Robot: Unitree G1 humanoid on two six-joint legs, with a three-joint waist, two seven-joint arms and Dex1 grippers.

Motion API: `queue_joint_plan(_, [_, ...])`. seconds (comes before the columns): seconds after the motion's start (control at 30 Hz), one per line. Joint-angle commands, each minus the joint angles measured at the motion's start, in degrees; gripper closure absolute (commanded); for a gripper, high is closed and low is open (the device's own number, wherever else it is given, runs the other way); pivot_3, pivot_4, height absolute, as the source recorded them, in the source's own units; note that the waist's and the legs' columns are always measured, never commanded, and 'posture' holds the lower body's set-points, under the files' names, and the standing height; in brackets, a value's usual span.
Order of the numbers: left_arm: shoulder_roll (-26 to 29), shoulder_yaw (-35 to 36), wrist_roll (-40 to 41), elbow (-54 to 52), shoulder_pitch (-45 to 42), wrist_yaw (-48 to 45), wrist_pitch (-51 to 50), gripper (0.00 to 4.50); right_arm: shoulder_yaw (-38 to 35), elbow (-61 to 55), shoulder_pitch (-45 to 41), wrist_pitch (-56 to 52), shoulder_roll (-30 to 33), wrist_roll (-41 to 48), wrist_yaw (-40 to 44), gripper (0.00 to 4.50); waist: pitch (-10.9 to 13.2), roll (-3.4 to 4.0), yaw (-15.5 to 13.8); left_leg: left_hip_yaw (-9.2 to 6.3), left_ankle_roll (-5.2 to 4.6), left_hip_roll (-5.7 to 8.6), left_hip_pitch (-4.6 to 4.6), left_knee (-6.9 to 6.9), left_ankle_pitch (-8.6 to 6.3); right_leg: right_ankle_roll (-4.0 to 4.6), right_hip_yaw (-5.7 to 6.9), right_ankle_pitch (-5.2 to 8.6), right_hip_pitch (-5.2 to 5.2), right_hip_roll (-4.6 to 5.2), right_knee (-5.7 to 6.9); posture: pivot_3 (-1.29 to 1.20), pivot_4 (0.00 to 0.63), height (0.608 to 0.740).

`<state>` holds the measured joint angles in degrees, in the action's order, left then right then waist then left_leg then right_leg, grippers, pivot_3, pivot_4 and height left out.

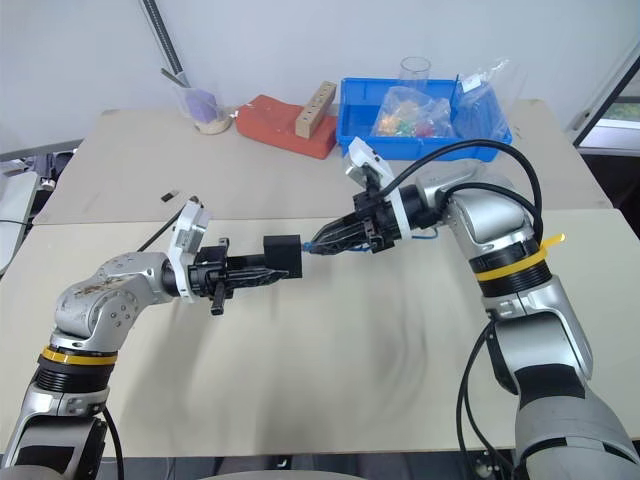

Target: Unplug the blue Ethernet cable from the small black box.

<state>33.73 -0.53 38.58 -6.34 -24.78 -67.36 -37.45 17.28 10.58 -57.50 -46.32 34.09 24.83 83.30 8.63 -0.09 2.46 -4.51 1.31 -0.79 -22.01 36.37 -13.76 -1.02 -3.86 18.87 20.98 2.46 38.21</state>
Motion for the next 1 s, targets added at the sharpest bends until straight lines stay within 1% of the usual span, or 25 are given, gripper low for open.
queue_joint_plan(0.03, [0.2,0.2,0.7,-1.8,-0.4,-1.0,1.0,3.95,-1.1,-0.8,-0.9,0.9,-0.1,0.3,0.2,4.48,0.0,0.0,0.0,0.0,0.0,0.0,0.0,0.0,0.0,0.0,0.0,0.0,0.0,0.0,0.0,0.0,0.15,0.74])
queue_joint_plan(0.3, [0.1,0.2,0.4,-1.4,-0.6,-1.2,1.2,3.95,-1.2,-0.8,-0.8,1.1,0.6,0.1,0.9,4.48,0.0,0.0,0.0,0.0,0.0,0.0,0.0,0.0,0.0,0.0,0.0,0.0,0.01,0.0,0.01,0.0,0.15,0.74])
queue_joint_plan(0.4, [0.7,0.7,0.3,-1.2,-0.4,-1.5,1.3,3.95,-0.7,-0.8,0.7,2.6,3.4,-1.2,2.5,4.48,0.0,0.0,0.0,0.0,0.0,0.0,0.0,0.0,0.0,0.0,0.0,0.0,0.0,0.0,0.01,0.0,0.15,0.74])
queue_joint_plan(0.53, [2.5,2.2,0.6,-1.7,0.7,-1.8,0.9,3.95,-1.0,0.5,4.8,5.3,10.3,-3.2,5.5,4.48,0.0,0.0,-0.7,-0.01,0.0,0.03,-0.08,0.12,0.0,0.0,0.05,0.0,0.0,0.03,-0.04,0.0,0.15,0.74])
queue_joint_plan(0.6, [3.0,2.5,0.8,-2.0,1.3,-1.7,0.7,3.95,-1.2,0.1,6.3,5.9,11.5,-3.5,5.2,4.48,0.0,0.0,-0.7,0.01,-0.01,0.03,-0.08,0.14,-0.01,0.0,0.03,0.0,0.0,0.03,-0.06,0.0,0.15,0.74])
queue_joint_plan(0.67, [3.0,2.5,0.7,-2.0,1.6,-1.5,0.9,3.95,-1.4,0.2,7.4,7.6,11.1,-4.3,3.7,4.48,0.0,0.01,-0.2,0.02,-0.02,0.01,-0.07,0.13,-0.01,0.0,0.01,0.0,0.02,0.02,-0.03,0.0,0.15,0.74])
queue_joint_plan(0.7, [2.9,2.5,0.6,-2.1,1.8,-1.2,1.0,3.95,-1.3,0.5,8.3,10.0,10.9,-5.6,2.5,4.48,0.0,0.01,0.1,0.04,-0.02,-0.02,-0.04,0.13,-0.01,0.0,0.0,0.0,0.03,-0.02,0.01,0.0,0.15,0.74])
queue_joint_plan(0.87, [1.9,2.9,-0.6,-2.6,3.2,1.0,2.6,3.95,-1.0,3.7,14.8,27.5,9.9,-14.8,-6.3,4.48,0.0,0.01,0.0,0.04,-0.03,-0.05,-0.04,0.12,-0.02,0.0,0.0,0.0,0.03,-0.06,0.07,0.0,0.15,0.74])
queue_joint_plan(1.0, [1.3,2.7,-2.1,-4.1,6.4,3.0,5.4,3.95,-2.5,3.2,21.3,32.1,9.2,-18.1,-13.1,4.48,0.0,0.01,-0.2,0.06,-0.03,-0.02,-0.11,0.21,-0.02,0.0,-0.02,0.0,0.04,0.02,0.04,0.0,0.15,0.74])
